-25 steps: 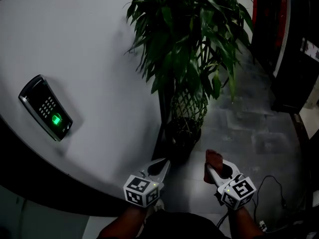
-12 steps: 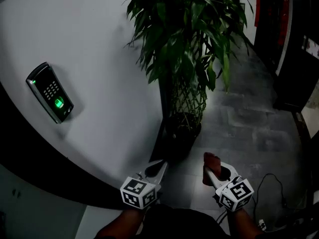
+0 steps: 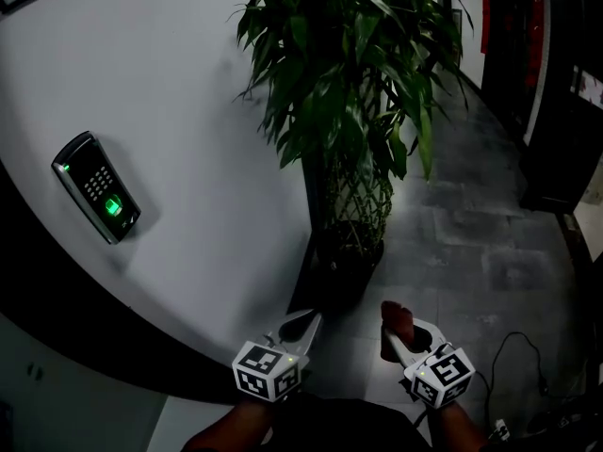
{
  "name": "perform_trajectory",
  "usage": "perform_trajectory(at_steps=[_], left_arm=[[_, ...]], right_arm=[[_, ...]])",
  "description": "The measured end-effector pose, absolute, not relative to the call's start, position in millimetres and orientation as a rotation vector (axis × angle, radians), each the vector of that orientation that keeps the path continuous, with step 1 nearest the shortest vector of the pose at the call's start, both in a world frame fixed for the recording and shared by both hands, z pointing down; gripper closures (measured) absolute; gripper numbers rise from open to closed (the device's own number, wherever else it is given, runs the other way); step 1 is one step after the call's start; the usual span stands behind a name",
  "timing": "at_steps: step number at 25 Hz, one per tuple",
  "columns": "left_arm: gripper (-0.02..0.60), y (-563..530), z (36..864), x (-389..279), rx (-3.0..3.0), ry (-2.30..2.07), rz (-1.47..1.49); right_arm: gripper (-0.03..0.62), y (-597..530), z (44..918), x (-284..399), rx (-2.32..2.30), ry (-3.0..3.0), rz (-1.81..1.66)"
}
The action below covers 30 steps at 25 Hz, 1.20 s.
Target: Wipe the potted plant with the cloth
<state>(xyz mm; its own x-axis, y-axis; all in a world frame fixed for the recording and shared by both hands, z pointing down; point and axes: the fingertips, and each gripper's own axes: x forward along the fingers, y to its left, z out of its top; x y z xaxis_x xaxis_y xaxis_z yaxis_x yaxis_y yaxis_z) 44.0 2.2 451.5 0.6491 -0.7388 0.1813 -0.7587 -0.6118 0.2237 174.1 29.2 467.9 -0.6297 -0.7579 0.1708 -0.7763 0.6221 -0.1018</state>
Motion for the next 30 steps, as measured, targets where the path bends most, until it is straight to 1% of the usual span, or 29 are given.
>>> perform_trajectory(at_steps=[13,30], left_arm=[[0.564,-1,444,37,2.584,-1.236,0.062],[0.563,11,445,34,2.595,-1.235,0.078]], right_arm=[[0.523,30,473,164,1.265,-2.745,0.289],[0.523,38,477,161,1.236,-2.739,0.225]])
